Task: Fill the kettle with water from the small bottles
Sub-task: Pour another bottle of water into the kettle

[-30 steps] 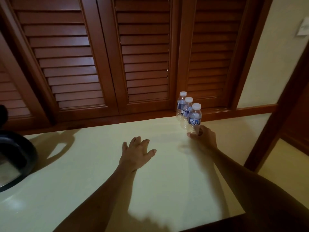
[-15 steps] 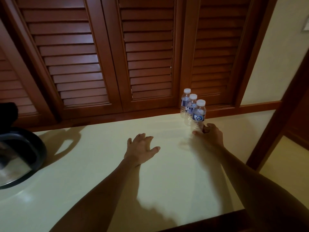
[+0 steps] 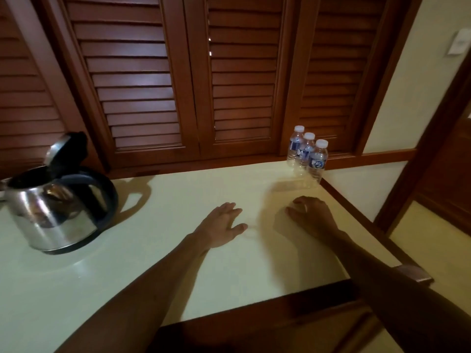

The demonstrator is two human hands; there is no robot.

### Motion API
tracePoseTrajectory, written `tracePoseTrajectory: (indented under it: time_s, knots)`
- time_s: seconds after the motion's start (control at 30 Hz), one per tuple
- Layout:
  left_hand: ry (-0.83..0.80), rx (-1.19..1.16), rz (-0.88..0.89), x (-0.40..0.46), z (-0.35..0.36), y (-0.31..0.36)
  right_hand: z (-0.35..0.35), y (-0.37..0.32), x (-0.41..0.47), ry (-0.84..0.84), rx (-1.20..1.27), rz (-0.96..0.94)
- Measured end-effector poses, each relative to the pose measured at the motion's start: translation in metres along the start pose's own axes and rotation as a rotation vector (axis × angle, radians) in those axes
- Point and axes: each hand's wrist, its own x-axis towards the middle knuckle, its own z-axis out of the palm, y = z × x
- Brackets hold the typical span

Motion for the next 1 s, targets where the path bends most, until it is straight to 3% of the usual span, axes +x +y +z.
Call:
tracePoseTrajectory:
  time_s: [0.17, 0.27, 0.47, 0.7, 0.87, 1.0]
  knots:
    - [-0.049, -0.078, 0.097, -0.079, -0.018, -0.049, 0.046, -0.091, -0.029, -0.168, -0.134, -0.102]
    - [-0.050, -0.064, 0.128, -0.138, -0.034, -0.095, 0.085, -0.175, -0.054, -0.248, -0.152, -0.259]
    - [0.032, -0.031, 0.095, -0.258, -0.074, -0.186, 0.158, -0.317, -0.094, -0.297, -0.017, -0.496]
    - [0.358, -0.116, -0.237, -0.383, -0.122, -0.290, 0.209, -0.430, -0.115, -0.435, 0.110, -0.674]
    - [0.759, -0.529, -0.649, -0.413, -0.144, -0.337, 0.232, -0.484, -0.114, -0.441, 0.197, -0.665]
    - [0.915, -0.667, -0.790, -0.409, -0.158, -0.356, 0.242, -0.485, -0.115, -0.402, 0.326, -0.602]
